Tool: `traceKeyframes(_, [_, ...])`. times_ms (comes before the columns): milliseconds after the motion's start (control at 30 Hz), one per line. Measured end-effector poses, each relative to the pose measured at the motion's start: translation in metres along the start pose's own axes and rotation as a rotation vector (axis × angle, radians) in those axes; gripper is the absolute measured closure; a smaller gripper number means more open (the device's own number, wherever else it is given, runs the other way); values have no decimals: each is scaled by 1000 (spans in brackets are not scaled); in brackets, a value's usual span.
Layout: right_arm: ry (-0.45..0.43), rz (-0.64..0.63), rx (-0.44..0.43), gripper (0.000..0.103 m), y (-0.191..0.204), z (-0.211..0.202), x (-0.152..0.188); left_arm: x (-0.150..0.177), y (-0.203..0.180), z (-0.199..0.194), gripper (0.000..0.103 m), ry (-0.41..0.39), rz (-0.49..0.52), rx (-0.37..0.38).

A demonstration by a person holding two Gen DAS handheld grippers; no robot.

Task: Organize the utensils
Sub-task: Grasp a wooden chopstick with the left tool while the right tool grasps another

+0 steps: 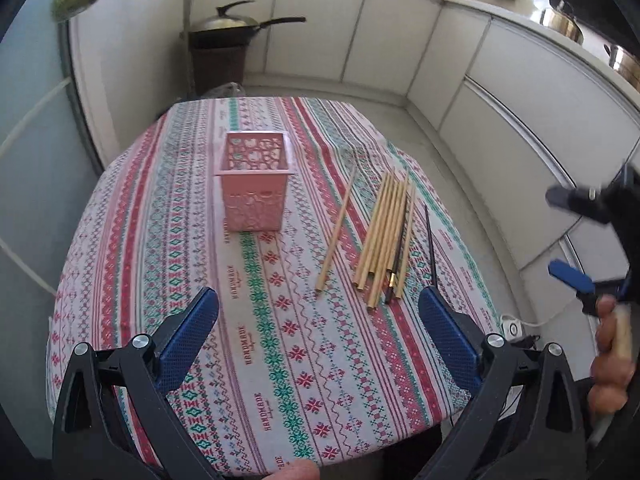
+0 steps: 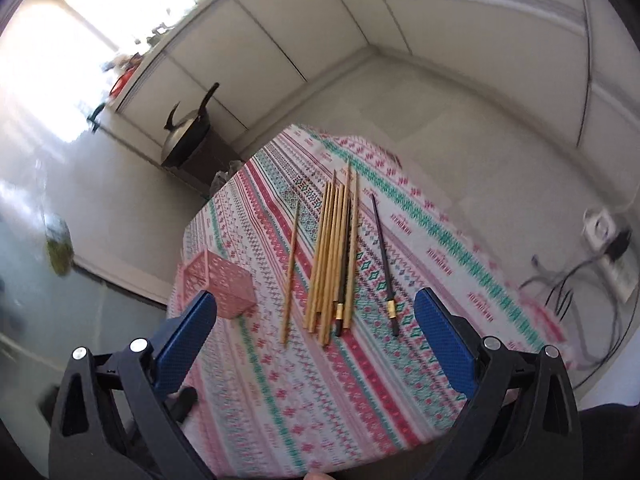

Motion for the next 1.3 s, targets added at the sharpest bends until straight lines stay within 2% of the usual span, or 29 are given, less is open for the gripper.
traceKeyframes(100, [-32,88,-13,7,-12,4,-43,-15,-40,14,7,-6,145,-22])
traceKeyframes(167, [-70,154,-15,7,-26,8,-68,-30,-75,29,7,11,225,7])
traceKeyframes(233, [-75,202,-30,7,-44,15,-81,-49,-105,54,7,43,268,31])
traceKeyframes(300, [-42,245,-15,7,-68,29,-82,-68,-124,92,7,114,274,29])
traceKeyframes(367, [39,319,-23,7,-88,46,-74,-82,-128,141,7,211,250,-26])
traceKeyframes(400, [84,357,-69,7,-93,55,-70,-89,-127,169,7,257,232,-56])
traceKeyframes(467, [134,378,-106,7,-95,64,-67,-95,-120,204,7,305,213,-85])
traceKeyframes(500, [131,383,-107,7,-95,64,-67,-99,-113,221,9,323,207,-118])
traceKeyframes(567, [111,381,-104,7,-95,63,-71,-107,-97,254,21,356,187,-180])
traceKeyframes(633, [107,370,-115,7,-92,62,-76,-111,-83,276,36,401,144,-198])
traceKeyframes(733, [131,369,-137,7,-88,70,-77,-114,-75,289,47,434,119,-192])
traceKeyframes(767, [142,369,-136,7,-88,75,-76,-115,-74,291,47,432,125,-192])
traceKeyframes(867, [190,377,-137,7,-87,91,-70,-117,-76,293,59,424,153,-190])
traceKeyframes(1000, [264,384,-112,7,-89,116,-58,-114,-75,295,94,416,150,-218])
traceKeyframes(1167, [299,311,-1,8,-96,148,-60,-94,-78,273,99,351,185,-205])
traceKeyframes(1267, [293,263,42,23,-98,169,-71,-88,-80,243,99,306,189,-162])
traceKeyframes(1300, [286,257,39,31,-98,178,-77,-87,-81,228,99,282,203,-145])
Point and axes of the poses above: each gripper's, at about its wrist camera, not at the fingertips, and z roughly the way its jaws point, y to its left, x to its underside, the point moved 7 cm from there along z, roughly the way its jaws point, and after that the axes turned 12 degrees about -z, right-handed, at the moved point
